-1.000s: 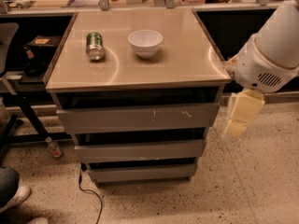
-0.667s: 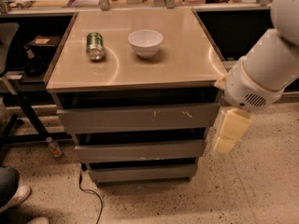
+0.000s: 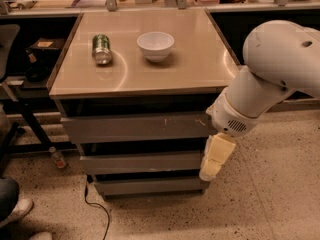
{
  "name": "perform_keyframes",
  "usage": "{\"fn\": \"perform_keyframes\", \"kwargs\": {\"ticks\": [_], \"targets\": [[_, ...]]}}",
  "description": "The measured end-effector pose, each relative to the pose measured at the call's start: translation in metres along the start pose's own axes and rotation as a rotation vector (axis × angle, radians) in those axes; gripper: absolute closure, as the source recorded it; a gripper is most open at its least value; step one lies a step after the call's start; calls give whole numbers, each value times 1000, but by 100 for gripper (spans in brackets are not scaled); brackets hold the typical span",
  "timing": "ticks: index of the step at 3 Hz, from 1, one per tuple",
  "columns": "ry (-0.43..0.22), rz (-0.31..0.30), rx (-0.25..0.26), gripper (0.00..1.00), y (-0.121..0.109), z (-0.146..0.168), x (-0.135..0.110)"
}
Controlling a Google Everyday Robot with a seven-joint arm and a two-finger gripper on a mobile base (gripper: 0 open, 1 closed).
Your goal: Open top drawer
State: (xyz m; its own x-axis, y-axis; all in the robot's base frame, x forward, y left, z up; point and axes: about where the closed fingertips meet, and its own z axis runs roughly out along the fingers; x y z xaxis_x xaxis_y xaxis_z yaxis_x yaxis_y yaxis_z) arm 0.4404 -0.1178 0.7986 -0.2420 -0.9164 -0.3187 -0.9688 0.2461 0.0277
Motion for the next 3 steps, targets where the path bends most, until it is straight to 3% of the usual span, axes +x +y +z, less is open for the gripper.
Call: {"fn": "perform_keyframes", "kwargs": {"ticks": [1,2,3], "targets": [[-2,4,1,0,0,3,0],[-25,31,32,0,-15,26,-6],[-67,53,66,0,-45,57,-17]]}}
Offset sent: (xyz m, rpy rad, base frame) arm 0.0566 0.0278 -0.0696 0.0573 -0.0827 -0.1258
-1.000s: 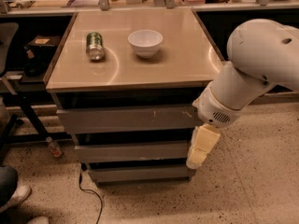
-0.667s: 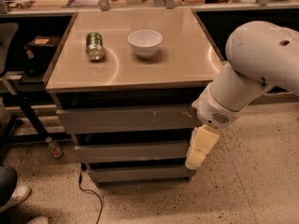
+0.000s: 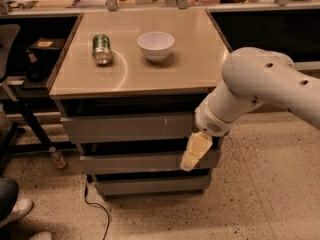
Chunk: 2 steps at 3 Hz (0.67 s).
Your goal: Open top drawer
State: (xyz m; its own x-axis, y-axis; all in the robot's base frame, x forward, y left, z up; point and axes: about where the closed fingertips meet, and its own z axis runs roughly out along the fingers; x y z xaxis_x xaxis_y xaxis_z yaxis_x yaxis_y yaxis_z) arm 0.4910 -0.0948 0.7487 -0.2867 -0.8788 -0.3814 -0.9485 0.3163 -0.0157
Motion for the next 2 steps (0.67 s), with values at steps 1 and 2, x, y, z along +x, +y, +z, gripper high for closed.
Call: {"fn": "perform_keyframes", "kwargs": {"ticks": [1,2], "targets": [[-25,19,19,0,-26,25,-7],[-29,12,30,0,-49,41,-11]]}}
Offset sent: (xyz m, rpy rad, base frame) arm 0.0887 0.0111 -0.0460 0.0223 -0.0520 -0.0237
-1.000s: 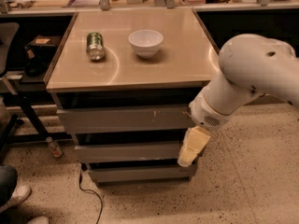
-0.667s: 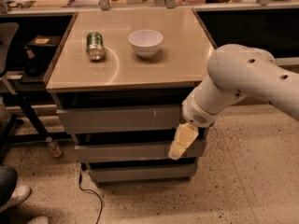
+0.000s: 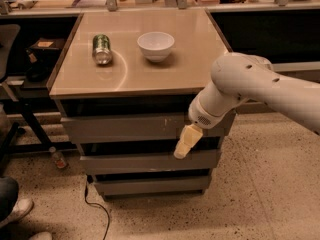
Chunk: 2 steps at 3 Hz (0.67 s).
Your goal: Open top drawer
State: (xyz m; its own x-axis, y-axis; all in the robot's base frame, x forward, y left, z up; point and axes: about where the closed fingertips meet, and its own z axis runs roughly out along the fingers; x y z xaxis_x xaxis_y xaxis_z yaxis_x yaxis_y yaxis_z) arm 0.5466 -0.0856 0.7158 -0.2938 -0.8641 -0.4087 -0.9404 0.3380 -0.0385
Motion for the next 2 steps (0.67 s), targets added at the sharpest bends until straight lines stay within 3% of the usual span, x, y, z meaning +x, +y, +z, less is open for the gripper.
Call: {"fn": "perform_keyframes", "kwargs": {"ticks": [2], "targets": [[-1,-6,-12,0,-34,27,-4]]}}
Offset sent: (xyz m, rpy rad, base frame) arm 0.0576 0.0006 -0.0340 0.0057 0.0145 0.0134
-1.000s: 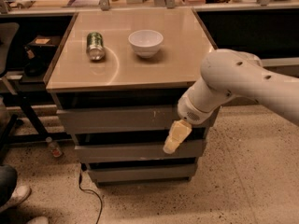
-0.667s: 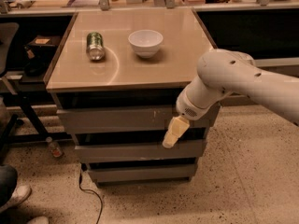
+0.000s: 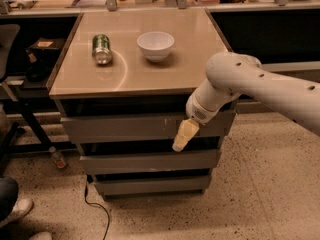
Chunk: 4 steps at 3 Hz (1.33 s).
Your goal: Open top drawer
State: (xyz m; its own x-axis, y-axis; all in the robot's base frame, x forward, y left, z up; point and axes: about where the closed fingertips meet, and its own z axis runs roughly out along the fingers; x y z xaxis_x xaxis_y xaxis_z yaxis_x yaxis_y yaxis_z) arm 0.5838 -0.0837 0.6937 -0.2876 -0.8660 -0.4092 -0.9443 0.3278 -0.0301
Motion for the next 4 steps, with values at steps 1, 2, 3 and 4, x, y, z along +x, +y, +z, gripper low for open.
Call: {"fn": "perform_keyframes", "kwargs": {"ticks": [1,2,3,4], "targets": [[-5,1,-6,0,-13,14,-3],[7,15,-17,0,-11,32,1],[33,34,-41,0,0,50,13],[33,34,-42,0,0,47,11]]}}
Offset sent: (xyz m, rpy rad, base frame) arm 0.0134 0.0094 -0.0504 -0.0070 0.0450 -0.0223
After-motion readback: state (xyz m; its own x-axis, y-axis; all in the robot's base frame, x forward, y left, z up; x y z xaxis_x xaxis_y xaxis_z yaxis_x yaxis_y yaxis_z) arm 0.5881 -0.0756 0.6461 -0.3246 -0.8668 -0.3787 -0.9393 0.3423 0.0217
